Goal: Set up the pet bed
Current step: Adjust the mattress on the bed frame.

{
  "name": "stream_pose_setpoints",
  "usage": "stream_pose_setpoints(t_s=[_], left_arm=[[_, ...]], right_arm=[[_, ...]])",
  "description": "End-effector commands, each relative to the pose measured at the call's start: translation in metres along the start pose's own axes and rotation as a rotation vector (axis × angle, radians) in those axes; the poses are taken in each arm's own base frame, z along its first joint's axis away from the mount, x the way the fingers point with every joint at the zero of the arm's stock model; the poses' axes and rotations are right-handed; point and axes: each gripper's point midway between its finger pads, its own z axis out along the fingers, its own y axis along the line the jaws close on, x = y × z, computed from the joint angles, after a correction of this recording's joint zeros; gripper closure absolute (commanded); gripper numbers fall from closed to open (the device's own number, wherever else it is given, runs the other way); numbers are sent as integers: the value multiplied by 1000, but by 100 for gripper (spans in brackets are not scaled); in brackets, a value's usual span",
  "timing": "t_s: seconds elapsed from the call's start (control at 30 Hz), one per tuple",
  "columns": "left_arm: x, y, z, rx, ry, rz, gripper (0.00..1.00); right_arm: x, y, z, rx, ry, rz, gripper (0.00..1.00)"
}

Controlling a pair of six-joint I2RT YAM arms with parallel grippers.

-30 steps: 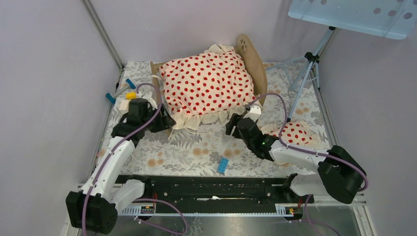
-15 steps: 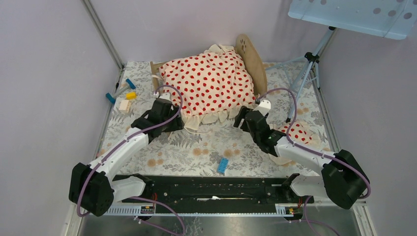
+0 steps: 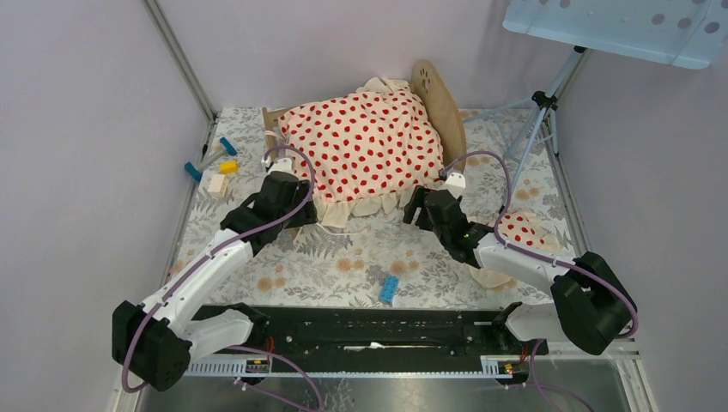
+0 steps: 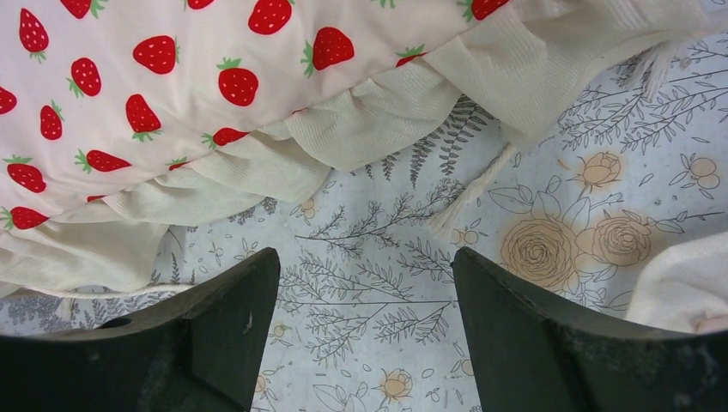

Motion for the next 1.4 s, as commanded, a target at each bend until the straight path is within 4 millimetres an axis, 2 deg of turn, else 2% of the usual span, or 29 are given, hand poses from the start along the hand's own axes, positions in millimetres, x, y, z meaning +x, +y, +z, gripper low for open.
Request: stream_pose_setpoints(t_s=[0.0, 0.23, 0.5, 0.83, 1.07, 1.2, 1.37], left_arm=[[-26, -3, -15, -17, -70, 19, 39], [-22, -8, -19, -12, -56, 43, 39], [-29, -28, -29, 39, -82, 85, 39], [-10, -5, -3, -120, -25, 180, 39], [-1, -1, 9, -154, -7, 205, 40], [3, 2, 14, -164, -4, 204, 47], [2, 3, 17, -173, -9, 212, 75]], right_arm=[[-15, 17, 2, -52, -31, 33, 19], [-12, 17, 3, -55, -22, 40, 19], [-8, 15, 4, -55, -14, 47, 19], [-8, 18, 4, -63, -10, 46, 19], [-6, 19, 4, -67, -3, 47, 19], [-6, 18, 4, -66, -2, 46, 19], [-6, 17, 3, -65, -2, 45, 19]])
